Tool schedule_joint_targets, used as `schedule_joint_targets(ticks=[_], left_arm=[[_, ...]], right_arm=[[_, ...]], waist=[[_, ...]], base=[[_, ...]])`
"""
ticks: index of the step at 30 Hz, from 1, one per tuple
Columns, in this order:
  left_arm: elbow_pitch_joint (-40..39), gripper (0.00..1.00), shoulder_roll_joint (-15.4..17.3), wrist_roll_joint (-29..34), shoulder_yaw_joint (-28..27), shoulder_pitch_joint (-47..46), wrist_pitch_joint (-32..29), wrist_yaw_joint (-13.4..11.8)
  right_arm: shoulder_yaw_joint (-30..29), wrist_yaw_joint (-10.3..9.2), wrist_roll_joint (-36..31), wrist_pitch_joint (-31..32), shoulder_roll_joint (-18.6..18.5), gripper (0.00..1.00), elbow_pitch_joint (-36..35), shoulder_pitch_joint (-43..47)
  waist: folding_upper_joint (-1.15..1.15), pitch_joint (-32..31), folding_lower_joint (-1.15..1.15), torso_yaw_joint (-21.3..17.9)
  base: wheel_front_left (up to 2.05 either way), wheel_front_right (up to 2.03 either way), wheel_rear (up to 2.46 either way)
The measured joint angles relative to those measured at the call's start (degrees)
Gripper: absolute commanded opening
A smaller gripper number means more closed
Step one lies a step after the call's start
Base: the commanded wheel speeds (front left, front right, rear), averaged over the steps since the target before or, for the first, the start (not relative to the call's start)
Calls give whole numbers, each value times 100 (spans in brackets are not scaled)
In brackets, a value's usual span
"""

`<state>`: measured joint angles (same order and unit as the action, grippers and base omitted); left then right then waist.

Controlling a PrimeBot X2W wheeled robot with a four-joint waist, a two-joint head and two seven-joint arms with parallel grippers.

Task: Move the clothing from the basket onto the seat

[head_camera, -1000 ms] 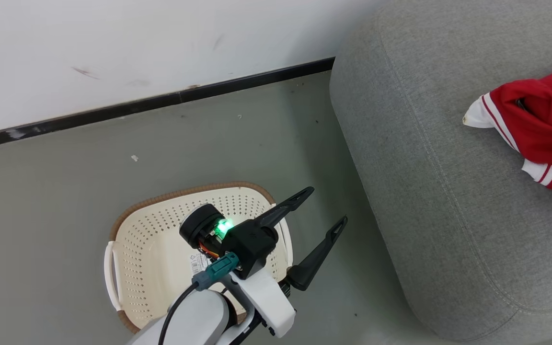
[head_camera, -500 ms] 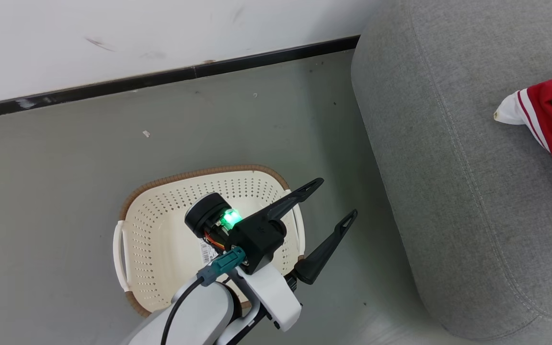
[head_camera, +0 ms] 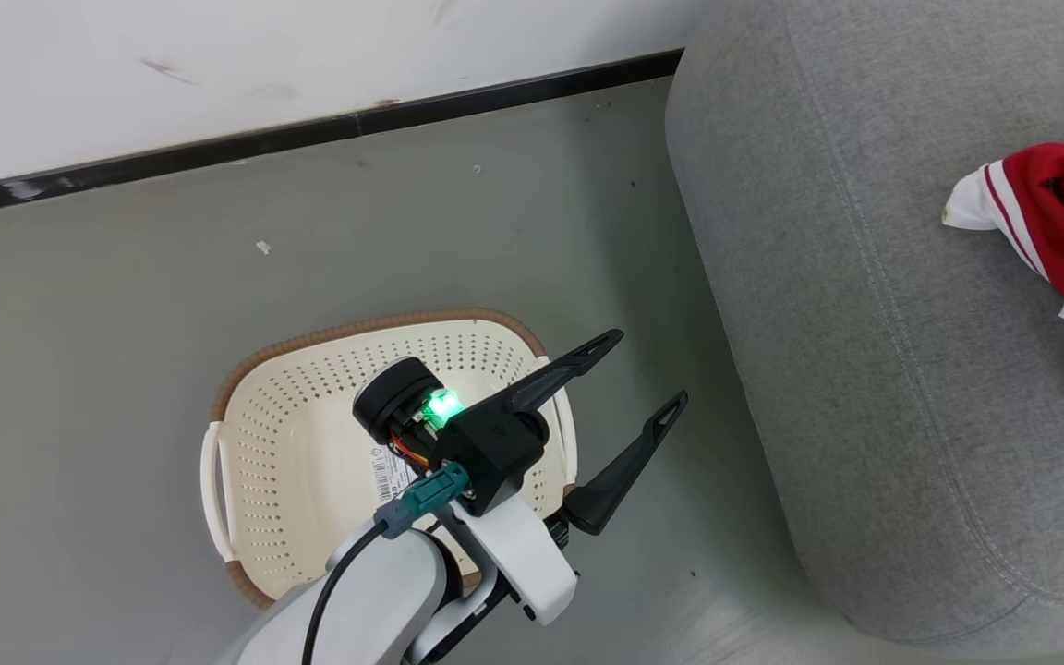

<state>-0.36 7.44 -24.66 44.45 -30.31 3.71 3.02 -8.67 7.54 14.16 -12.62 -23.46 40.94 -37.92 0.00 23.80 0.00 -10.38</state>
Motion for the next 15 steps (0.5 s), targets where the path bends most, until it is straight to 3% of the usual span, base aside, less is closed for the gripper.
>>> schedule_joint_targets(ticks=[15], left_arm=[[303,100,57,-92,-203,0,153,19]], right_arm=[[657,0,134,-143,-33,100,-559,374]], waist=[[0,-150,0,-369]], base=[[0,0,0]])
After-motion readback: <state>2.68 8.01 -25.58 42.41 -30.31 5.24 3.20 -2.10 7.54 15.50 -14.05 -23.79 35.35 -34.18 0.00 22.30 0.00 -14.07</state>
